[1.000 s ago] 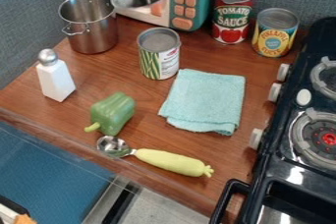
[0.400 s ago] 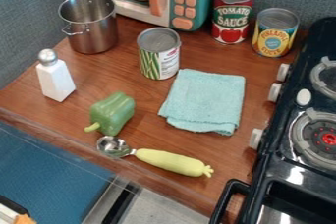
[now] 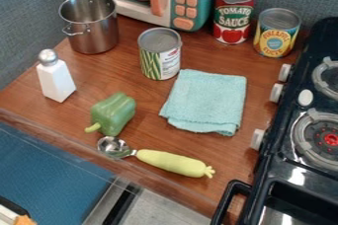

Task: Put the lid on top of the cooking pot

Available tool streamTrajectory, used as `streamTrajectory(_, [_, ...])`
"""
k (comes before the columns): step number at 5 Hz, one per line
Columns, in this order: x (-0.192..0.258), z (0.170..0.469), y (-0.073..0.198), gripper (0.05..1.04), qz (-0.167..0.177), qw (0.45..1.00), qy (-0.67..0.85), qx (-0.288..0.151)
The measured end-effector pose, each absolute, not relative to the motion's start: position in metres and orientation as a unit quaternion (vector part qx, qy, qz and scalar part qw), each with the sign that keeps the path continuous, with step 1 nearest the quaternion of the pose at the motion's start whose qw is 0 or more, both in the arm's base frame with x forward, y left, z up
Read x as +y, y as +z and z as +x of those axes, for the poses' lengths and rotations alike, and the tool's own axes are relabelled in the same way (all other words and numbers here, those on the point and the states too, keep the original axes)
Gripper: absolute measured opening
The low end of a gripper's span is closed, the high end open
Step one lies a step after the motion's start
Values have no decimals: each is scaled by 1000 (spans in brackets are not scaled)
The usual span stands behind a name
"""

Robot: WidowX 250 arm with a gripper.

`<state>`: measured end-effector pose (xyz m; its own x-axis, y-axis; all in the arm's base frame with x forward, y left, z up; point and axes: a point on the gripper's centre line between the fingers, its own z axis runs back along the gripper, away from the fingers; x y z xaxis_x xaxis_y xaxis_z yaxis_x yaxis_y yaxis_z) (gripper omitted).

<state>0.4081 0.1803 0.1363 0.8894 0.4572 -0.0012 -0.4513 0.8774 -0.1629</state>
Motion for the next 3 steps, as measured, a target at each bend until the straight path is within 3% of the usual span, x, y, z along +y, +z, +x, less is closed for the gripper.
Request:
streamTrajectory(1, [183,403,116,277,-67,970,235,-4])
streamTrajectory(3, [193,408,123,277,-36,967,252,-25])
